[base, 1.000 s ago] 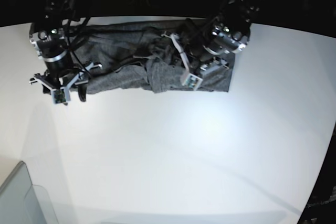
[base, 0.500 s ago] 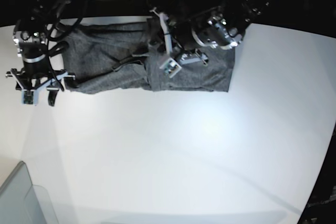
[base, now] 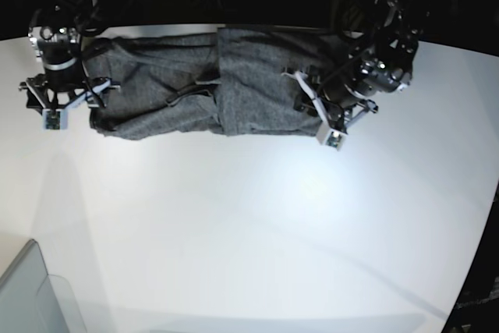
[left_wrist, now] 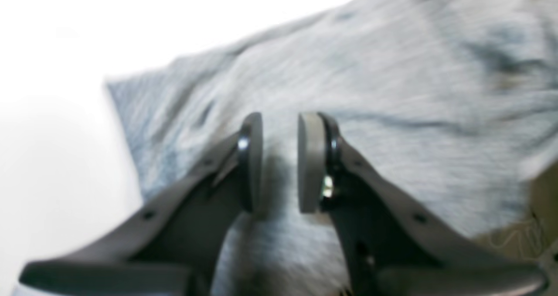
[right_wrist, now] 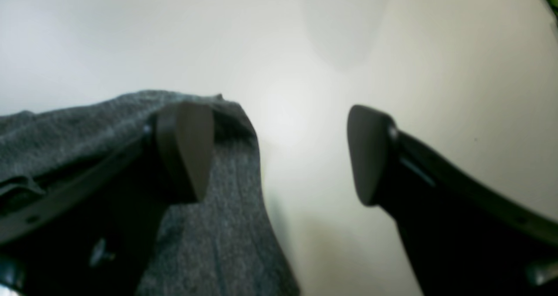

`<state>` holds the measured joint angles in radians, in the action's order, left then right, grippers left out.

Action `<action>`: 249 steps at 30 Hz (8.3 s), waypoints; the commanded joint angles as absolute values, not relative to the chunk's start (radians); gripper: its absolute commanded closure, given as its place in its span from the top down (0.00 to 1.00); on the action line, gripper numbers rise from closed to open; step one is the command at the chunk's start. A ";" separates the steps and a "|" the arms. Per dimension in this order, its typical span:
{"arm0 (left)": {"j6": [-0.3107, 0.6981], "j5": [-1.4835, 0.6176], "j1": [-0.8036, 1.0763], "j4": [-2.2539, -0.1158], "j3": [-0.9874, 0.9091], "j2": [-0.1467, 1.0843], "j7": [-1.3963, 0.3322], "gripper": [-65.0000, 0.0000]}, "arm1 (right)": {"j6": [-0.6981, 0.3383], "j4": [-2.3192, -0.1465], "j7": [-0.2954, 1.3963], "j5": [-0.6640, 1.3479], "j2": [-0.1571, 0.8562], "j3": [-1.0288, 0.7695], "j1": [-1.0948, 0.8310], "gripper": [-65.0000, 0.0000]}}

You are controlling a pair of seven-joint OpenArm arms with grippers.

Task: Layout the t-shirt on the table in an organized manner, then fold the t-shirt properly
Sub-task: 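Release and regrasp the folded strip's ends with both grippers, then pull the strip ends with both grippers to straighten the folded bundle, then fold the bundle's end with the right gripper over toward the left gripper, then release the bundle and pat it flat with both grippers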

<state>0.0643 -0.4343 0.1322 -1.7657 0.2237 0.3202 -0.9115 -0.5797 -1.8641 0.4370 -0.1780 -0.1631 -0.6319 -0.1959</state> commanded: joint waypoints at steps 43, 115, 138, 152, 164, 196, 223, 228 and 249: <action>0.064 -0.440 0.030 -1.426 0.196 0.263 -0.631 0.22 | -0.599 -1.613 0.796 0.007 -0.154 -0.625 -0.136 0.29; 0.068 -0.446 0.312 -1.555 -0.213 0.202 -0.634 0.22 | -0.446 -1.488 0.453 0.298 -0.157 0.487 0.119 0.00; 0.067 -0.449 0.340 -1.577 -0.211 0.200 -0.641 0.22 | -0.444 -1.277 0.223 0.447 -0.157 0.727 0.289 0.19; 0.068 -0.449 0.346 -1.575 -0.213 0.206 -0.641 0.22 | -0.446 -1.498 0.366 0.443 -0.128 0.509 0.196 0.56; 0.068 -0.449 0.338 -1.575 -0.213 0.208 -0.633 0.22 | -0.444 -1.497 0.483 0.440 -0.042 0.369 0.008 0.64; 0.070 -0.450 0.404 -1.788 -0.401 0.200 -0.714 0.22 | -0.446 -1.526 0.476 0.441 -0.061 0.493 -0.033 0.00; 0.071 -0.449 0.397 -1.788 -0.700 0.209 -0.796 0.22 | -0.446 -1.521 0.483 0.438 -0.024 0.837 0.025 0.36; 0.071 -0.443 0.398 -1.788 -0.704 0.211 -0.796 0.22 | -0.446 -1.526 0.483 0.438 -0.024 0.937 0.047 0.57; 0.068 -0.825 0.404 -1.916 -0.596 0.102 -0.797 0.52 | -0.176 -1.842 0.481 0.443 0.249 0.582 -0.085 0.66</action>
<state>0.0624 -0.8062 0.4046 -1.9018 -0.5961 0.0956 -0.8047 -0.1703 -1.8214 0.5083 0.4278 0.2497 0.5854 -0.0986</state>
